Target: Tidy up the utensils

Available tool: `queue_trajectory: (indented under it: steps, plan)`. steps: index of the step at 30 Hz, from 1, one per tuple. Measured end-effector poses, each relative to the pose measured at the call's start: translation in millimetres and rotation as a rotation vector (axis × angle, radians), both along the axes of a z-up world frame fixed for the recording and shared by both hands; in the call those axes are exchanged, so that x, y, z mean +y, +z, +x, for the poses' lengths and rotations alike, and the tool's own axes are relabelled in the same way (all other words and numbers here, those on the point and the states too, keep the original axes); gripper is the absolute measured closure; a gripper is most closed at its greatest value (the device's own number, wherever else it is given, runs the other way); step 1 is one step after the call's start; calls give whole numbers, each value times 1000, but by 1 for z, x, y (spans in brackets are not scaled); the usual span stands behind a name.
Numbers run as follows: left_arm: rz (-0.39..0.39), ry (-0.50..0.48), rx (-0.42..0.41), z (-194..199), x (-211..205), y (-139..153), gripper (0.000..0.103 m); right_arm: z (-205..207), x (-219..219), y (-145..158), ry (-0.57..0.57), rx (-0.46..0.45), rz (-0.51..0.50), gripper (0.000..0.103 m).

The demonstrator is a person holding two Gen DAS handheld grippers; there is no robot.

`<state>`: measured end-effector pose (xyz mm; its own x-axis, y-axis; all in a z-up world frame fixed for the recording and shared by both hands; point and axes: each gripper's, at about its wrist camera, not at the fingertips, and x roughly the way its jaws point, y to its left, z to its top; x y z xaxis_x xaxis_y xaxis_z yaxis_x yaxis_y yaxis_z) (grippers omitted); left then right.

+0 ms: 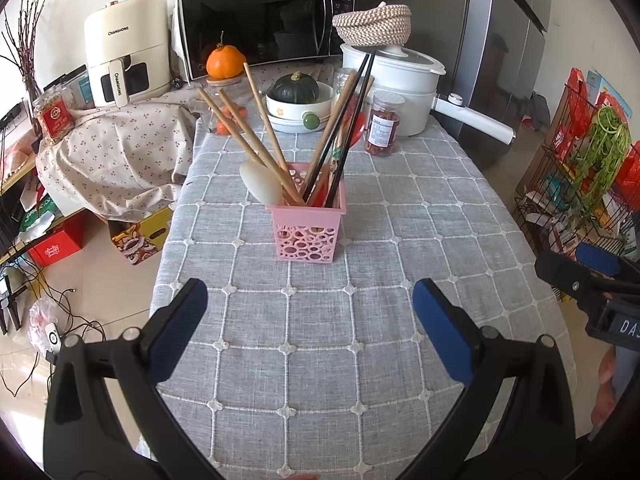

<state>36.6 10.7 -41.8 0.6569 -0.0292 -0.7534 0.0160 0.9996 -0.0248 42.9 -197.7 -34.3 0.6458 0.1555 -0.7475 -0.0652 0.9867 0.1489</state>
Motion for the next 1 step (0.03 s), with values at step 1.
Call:
queue_trajectory:
  steps: [1]
  plan:
    - [12,-2,16,3,-1,-7,1,3,0,-6,-4,12,-7,1]
